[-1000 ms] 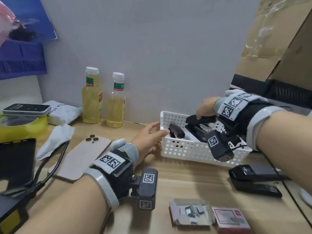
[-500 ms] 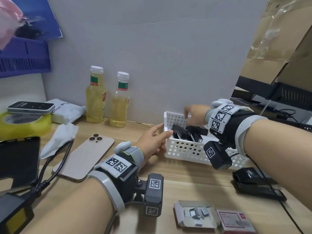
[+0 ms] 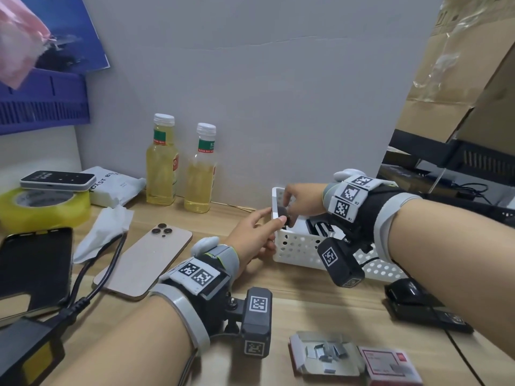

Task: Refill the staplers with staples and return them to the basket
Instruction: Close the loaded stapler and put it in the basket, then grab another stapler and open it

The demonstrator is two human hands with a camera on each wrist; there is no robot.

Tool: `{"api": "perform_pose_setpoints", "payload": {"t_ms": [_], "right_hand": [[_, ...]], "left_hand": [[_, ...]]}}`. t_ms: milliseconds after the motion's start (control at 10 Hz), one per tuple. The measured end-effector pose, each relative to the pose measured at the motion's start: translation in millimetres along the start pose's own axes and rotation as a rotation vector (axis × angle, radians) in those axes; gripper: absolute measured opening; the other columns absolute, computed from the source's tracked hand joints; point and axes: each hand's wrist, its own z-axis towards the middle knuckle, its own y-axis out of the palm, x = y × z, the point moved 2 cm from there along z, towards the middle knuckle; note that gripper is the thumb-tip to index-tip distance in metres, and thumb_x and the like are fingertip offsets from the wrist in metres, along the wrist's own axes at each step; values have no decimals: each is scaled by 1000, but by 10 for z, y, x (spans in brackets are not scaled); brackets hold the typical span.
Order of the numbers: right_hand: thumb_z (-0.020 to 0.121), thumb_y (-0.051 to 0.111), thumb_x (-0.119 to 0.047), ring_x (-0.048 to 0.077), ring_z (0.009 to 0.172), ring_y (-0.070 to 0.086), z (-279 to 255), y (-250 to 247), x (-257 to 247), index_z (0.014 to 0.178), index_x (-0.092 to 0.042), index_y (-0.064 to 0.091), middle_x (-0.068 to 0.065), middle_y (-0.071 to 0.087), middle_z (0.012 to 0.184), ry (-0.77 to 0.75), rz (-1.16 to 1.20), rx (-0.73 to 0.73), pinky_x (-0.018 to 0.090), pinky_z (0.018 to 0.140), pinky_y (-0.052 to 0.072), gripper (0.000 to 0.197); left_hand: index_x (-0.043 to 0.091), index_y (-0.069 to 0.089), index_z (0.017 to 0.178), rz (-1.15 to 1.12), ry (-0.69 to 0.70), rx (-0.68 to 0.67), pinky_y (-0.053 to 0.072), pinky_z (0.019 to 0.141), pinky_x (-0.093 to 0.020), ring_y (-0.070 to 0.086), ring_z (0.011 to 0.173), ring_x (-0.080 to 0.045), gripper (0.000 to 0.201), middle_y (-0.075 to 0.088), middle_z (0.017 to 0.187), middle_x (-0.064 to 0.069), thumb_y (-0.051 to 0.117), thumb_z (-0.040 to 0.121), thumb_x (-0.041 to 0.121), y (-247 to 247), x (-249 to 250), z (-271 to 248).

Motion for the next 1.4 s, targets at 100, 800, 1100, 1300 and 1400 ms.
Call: {"api": "perform_pose_setpoints", "payload": {"t_ms": [100, 800, 1100, 1300, 1400], "right_hand": [[94, 56, -20, 23, 95, 66, -21, -86, 77, 120, -9, 60, 7, 69, 113, 123, -111, 32, 32, 81, 54, 29], [97, 53, -30, 20, 71, 70, -87, 109, 361, 102, -11, 62, 2, 72, 84, 206, 91, 71, 26, 66, 56, 22], [93, 58, -27, 14, 74, 70, -929, -82, 983, 99, -14, 71, -1, 74, 86, 44, 158, 224, 28, 74, 55, 19], [80, 74, -34, 7, 101, 67, -1637, 264, 1514, 109, -36, 70, -16, 72, 105, 118, -92, -115, 29, 96, 51, 30], [82, 72, -22, 11, 101, 67, -1623, 388, 1520, 111, -34, 70, -14, 69, 107, 111, -87, -9, 34, 96, 54, 32]], "left_hand": [[27, 55, 136, -3, -1, -6, 44, 54, -25, 54, 54, -11, 55, 56, 67, 2, 73, 85, 40, -10, -15, 4], [22, 55, 136, -10, 30, 34, 48, 58, -24, 57, 58, -12, 59, 57, 75, -3, 72, 85, 46, 1, 14, -109], [10, 49, 128, -73, 45, 111, 47, 57, -25, 55, 61, -15, 52, 60, 74, -6, 71, 88, 33, 54, 133, -422], [8, 48, 117, -54, 18, 174, 51, 64, -29, 53, 64, -15, 48, 59, 82, -7, 73, 86, 35, 145, 147, -644], [3, 50, 111, -43, 15, 149, 47, 54, -24, 46, 55, -13, 38, 52, 73, -4, 71, 89, 26, 182, 142, -716]]}}
